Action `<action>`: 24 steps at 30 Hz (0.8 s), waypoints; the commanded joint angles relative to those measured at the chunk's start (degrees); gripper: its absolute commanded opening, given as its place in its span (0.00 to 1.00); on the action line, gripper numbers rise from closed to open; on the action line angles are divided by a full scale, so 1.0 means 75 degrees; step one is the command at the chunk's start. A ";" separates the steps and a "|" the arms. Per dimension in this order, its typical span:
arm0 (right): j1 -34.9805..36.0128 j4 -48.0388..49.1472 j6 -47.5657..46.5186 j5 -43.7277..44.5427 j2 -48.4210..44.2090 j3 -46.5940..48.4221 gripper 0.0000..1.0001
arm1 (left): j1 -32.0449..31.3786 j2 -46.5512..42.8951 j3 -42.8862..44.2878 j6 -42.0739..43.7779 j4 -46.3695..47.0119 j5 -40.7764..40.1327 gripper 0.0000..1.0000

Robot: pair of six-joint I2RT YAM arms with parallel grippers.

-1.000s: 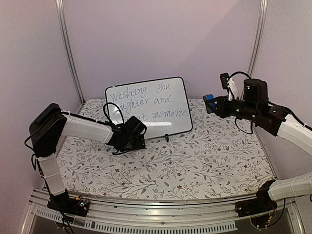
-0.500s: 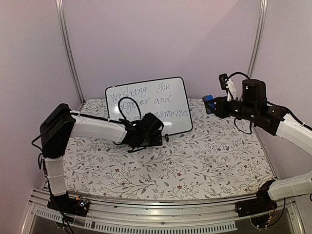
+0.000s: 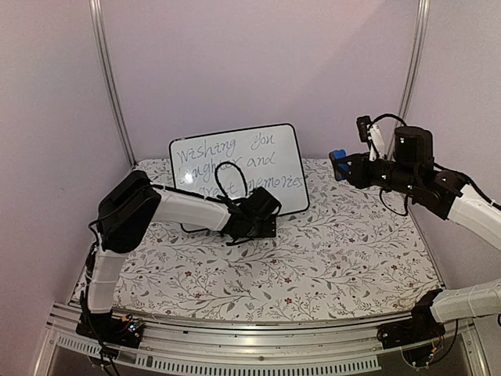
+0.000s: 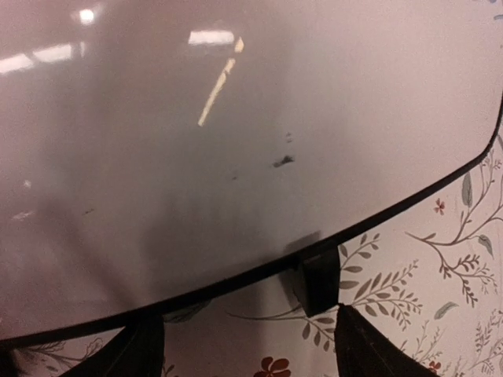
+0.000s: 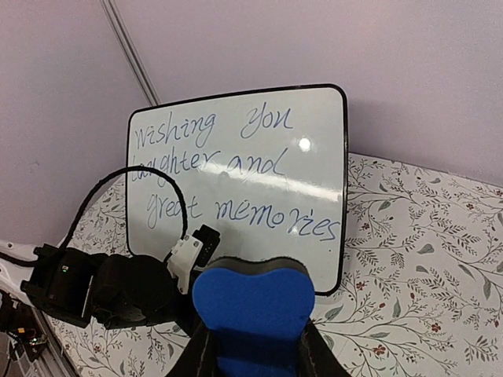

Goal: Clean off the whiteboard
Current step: Move the whiteboard to the center of the board.

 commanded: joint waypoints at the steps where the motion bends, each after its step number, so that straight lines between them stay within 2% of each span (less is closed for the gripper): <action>1: -0.0020 -0.0059 -0.0053 0.0097 -0.0112 -0.0148 0.17 | -0.0107 0.0235 0.0293 0.0156 0.0307 -0.0028 0.74; 16: -0.0019 -0.0052 -0.0031 -0.0062 -0.0097 -0.0239 0.17 | -0.0435 0.1074 0.1379 0.0252 -0.0123 -0.1281 0.65; 24: -0.0015 -0.0011 -0.0011 -0.0095 -0.0086 -0.0328 0.17 | -0.0435 0.1435 0.1776 0.0240 -0.0335 -0.1569 0.53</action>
